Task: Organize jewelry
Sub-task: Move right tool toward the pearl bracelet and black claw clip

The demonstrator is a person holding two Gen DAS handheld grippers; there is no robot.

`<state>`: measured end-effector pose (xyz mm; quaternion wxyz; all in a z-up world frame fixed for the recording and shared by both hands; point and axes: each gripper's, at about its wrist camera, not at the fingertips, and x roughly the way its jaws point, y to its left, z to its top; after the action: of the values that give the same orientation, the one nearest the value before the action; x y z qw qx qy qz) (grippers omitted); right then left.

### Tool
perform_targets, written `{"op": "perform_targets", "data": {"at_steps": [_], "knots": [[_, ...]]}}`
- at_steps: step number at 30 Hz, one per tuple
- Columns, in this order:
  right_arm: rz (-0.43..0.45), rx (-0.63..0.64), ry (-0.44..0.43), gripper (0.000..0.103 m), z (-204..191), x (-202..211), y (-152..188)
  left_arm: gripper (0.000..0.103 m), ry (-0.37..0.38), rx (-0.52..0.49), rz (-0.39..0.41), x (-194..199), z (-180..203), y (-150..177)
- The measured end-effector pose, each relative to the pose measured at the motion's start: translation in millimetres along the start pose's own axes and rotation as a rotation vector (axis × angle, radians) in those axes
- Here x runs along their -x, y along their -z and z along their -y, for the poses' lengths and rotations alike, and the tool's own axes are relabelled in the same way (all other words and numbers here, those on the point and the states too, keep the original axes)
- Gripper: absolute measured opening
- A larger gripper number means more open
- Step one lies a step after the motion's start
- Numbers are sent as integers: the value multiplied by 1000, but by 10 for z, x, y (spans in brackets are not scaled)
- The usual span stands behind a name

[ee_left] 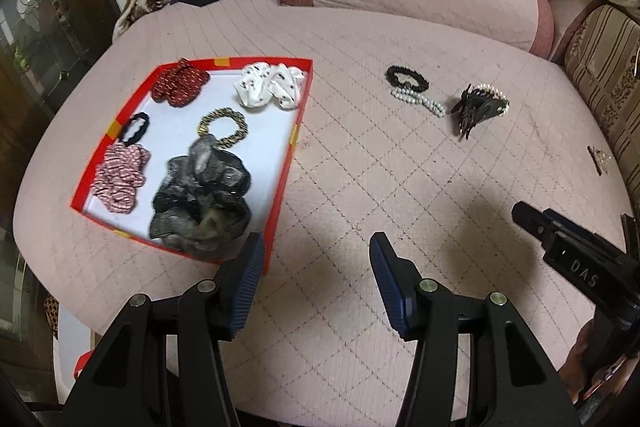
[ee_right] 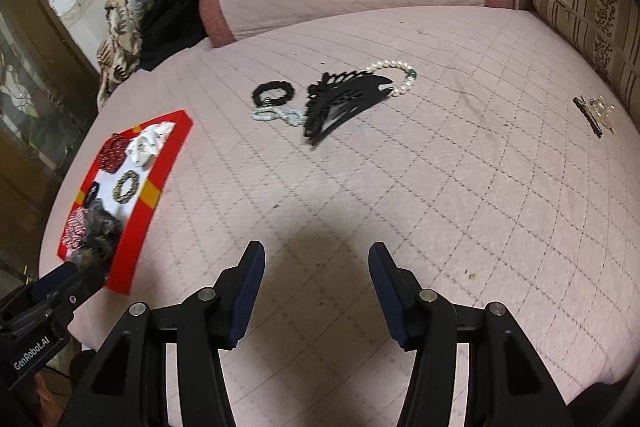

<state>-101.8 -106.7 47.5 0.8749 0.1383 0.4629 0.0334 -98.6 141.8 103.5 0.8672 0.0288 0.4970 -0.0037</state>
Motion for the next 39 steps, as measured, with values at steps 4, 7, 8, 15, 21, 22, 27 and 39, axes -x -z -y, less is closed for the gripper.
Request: {"op": "perform_targets", "data": {"at_steps": [4, 7, 8, 15, 21, 22, 27, 39], "knots": [[2, -1, 32, 59, 90, -94, -125, 53, 8, -4, -28, -193, 22, -31], [18, 0, 61, 59, 153, -131, -278, 53, 28, 1, -50, -310, 20, -61], [27, 5, 72, 59, 173, -136, -340, 53, 33, 4, -55, -337, 16, -69], [68, 33, 121, 59, 250, -165, -655, 53, 40, 11, -88, -515, -3, -97], [127, 68, 167, 59, 282, -231, -961, 53, 36, 14, -100, -591, -14, -99], [136, 74, 184, 59, 298, -272, -1067, 53, 36, 13, -100, -597, -16, -99], [106, 33, 222, 59, 406, -630, -1573, 53, 24, 4, -98, -621, -3, -101], [-109, 117, 210, 56, 329, -1304, -1520, 53, 14, -25, -95, -659, 23, -79]]}}
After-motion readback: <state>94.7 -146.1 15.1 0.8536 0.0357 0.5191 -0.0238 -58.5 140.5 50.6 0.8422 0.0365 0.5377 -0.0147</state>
